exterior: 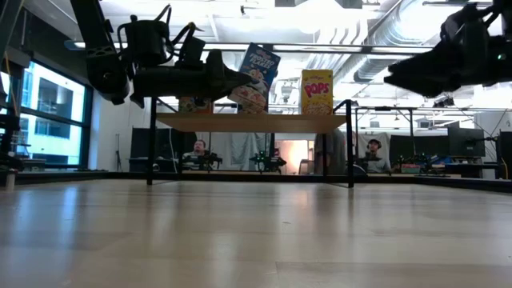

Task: Stack cereal on shelf
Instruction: Put the blue cereal box on the shelf aligned with the other blue cereal boxes

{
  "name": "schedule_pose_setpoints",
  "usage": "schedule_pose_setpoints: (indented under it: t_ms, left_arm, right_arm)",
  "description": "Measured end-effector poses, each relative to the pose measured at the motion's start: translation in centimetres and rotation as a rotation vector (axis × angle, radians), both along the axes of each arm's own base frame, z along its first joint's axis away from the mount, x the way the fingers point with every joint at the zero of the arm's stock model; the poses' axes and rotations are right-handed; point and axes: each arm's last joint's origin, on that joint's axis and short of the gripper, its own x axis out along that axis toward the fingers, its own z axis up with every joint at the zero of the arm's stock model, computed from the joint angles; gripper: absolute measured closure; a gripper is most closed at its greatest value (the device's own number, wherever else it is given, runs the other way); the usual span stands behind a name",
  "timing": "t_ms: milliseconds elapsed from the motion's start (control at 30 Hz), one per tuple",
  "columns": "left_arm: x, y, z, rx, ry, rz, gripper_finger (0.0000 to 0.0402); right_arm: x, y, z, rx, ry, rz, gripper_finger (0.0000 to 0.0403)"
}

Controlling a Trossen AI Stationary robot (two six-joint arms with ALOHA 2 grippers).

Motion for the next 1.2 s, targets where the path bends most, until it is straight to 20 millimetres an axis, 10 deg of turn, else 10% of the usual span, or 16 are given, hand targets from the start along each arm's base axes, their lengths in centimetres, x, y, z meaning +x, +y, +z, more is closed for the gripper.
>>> schedule_pose_setpoints:
  t_ms: [1200]
  left_arm:
    - [-0.1,0.2,-0.1,0.006,0.011,0.008,0.0213]
  right_arm:
    - [-1.2,0.0,0.5,0.062,-0.084,0.056,0.0126]
